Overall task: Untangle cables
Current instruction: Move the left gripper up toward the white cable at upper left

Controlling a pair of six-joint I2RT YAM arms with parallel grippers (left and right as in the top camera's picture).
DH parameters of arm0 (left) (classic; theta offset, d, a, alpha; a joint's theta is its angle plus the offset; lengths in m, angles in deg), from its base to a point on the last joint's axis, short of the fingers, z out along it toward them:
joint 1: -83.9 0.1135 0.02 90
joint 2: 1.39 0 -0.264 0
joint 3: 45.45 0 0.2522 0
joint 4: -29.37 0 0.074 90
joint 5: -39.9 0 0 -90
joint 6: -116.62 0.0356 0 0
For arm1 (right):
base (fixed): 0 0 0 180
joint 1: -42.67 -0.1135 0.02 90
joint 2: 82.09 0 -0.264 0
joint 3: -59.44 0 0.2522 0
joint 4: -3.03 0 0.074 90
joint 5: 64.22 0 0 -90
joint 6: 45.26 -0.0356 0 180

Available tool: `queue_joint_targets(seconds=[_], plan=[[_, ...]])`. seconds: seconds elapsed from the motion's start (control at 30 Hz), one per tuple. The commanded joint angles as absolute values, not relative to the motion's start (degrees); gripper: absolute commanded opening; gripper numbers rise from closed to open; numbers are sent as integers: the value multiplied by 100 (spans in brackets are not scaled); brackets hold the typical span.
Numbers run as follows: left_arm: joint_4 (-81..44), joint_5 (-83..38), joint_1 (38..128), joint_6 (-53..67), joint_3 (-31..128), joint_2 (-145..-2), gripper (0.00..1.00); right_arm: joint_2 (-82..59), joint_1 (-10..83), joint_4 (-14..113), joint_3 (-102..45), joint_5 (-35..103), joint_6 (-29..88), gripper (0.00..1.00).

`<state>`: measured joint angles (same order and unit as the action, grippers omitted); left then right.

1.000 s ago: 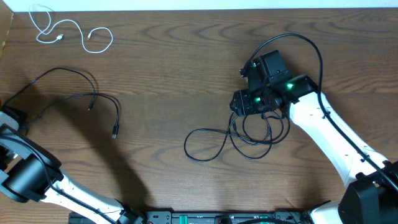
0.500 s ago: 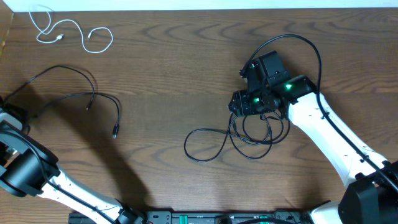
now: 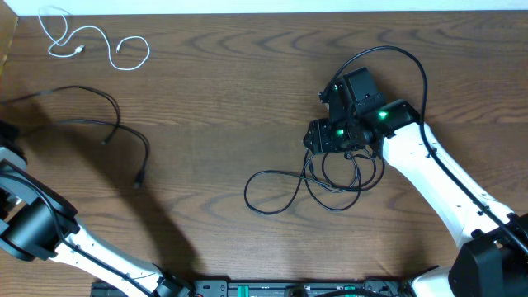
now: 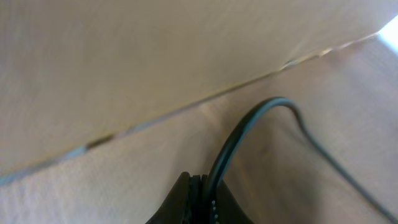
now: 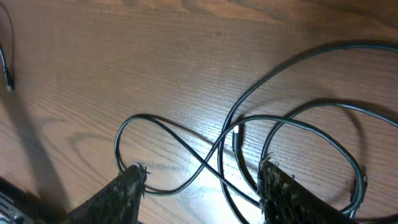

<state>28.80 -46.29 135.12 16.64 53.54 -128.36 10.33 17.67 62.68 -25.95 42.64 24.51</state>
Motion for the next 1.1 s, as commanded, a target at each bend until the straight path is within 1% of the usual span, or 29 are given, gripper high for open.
queue_joint_targets(seconds=[0.0, 0.03, 0.07, 0.1, 0.13, 0.17, 0.2, 0.23, 0.37, 0.57, 0.7, 0.8, 1.0, 1.07], plan=[[3083, -4002, 13464, 1824, 5784, -12826, 8, 1084, 1739, 6294, -2615, 4245, 2312, 56], [3094, -4000, 13449, 1826, 5824, -12826, 11, 1084, 1739, 6298, -2613, 4245, 2287, 56], [3096, -4002, 13427, 1826, 5854, -12826, 23, 1084, 1739, 6298, -2615, 4245, 2287, 56], [3096, -4002, 13410, 1826, 5870, -12826, 39, 1084, 1737, 6298, -2613, 4243, 2287, 56], [3094, -4000, 13392, 1826, 5872, -12826, 64, 1084, 1739, 6298, -2615, 4245, 2287, 56], [3077, -4000, 13379, 1826, 5870, -12826, 80, 1084, 1739, 6298, -2615, 4245, 2287, 56], [3020, -4000, 13362, 1826, 5870, -12826, 87, 1084, 1739, 6303, -2615, 4245, 2287, 56], [2967, -4000, 13344, 1826, 5870, -12826, 93, 1084, 1739, 6309, -2613, 4245, 2287, 56], [2755, -3995, 13274, 1822, 5870, -12823, 93, 1084, 1737, 6357, -2615, 4243, 2290, 56], [2469, -3648, 13069, 1822, 5870, -12633, 94, 1084, 1737, 6368, -2615, 4243, 2294, 56], [2056, -3510, 12828, 1819, 5870, -12388, 94, 1084, 1739, 6357, -2613, 4238, 2320, 56], [1466, -3508, 12575, 1822, 5870, -12334, 90, 1084, 1737, 6309, -2615, 4240, 2408, 56], [178, -3534, 11993, 1824, 5839, -12388, 90, 1084, 1737, 6292, -2615, 4243, 2436, 56], [-257, -3724, 11827, 1824, 5839, -12388, 90, 1084, 1737, 6307, -2613, 4243, 2478, 55]])
